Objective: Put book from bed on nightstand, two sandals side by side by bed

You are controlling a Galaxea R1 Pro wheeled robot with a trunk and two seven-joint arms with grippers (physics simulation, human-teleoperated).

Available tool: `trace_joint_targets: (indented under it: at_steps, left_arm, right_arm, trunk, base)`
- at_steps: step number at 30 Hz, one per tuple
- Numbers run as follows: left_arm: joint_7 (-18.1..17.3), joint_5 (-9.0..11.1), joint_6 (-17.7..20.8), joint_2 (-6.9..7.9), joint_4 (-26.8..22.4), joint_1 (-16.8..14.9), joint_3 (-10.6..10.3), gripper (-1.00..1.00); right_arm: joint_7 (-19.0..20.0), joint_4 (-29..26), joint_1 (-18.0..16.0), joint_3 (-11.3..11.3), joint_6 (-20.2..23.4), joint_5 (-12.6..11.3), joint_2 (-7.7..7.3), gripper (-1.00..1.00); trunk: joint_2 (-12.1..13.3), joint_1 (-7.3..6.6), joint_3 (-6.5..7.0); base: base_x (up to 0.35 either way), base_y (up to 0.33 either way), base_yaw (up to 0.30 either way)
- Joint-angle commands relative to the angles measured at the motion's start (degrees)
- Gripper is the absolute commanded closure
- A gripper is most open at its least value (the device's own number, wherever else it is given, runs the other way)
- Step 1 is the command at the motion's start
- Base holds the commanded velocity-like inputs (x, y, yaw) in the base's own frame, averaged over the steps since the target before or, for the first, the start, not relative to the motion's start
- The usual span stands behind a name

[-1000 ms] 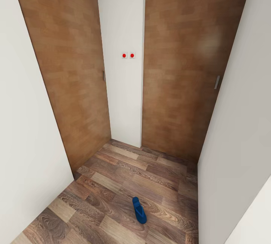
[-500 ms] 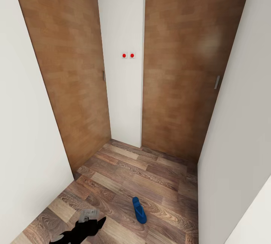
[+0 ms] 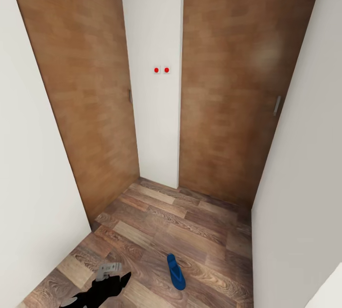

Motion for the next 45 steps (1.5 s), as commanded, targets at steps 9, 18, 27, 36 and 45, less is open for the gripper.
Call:
trace_joint_targets:
  at_steps: [9,18,27,36,45]
  left_arm:
    - [-0.2,0.6,0.5,-0.04,0.3,0.0,0.3,-1.0]
    - [-0.2,0.6,0.5,-0.06,0.4,0.0,0.3,-1.0]
    - [-0.2,0.6,0.5,-0.06,0.4,0.0,0.3,-1.0]
    - [-0.2,0.6,0.5,-0.1,0.4,0.0,0.3,-1.0]
    - [-0.2,0.6,0.5,-0.09,0.4,0.0,0.3,-1.0]
  right_arm:
    - [0.4,0.0,0.0,-0.1,0.0,-0.3,0.01,-1.0]
    - [0.4,0.0,0.0,-0.2,0.0,-0.3,0.01,-1.0]
    - [0.4,0.0,0.0,-0.1,0.0,-0.3,0.01,-1.0]
    - [0.4,0.0,0.0,-0.1,0.0,-0.3,0.01,-1.0]
    - [0.4,0.0,0.0,-0.1,0.0,-0.3,0.01,-1.0]
  trunk:
    - [0.0,0.03,-0.06]
    - [0.0,0.03,-0.06]
    - [0.0,0.03,-0.06]
    - [0.0,0.03,-0.06]
    - [0.0,0.03,-0.06]
  base:
    - [0.147,0.0,0.0]
    - [0.233,0.0,0.0]
    - [0.205,0.0,0.0]
    - [0.029,0.0,0.0]
    - [0.251,0.0,0.0]
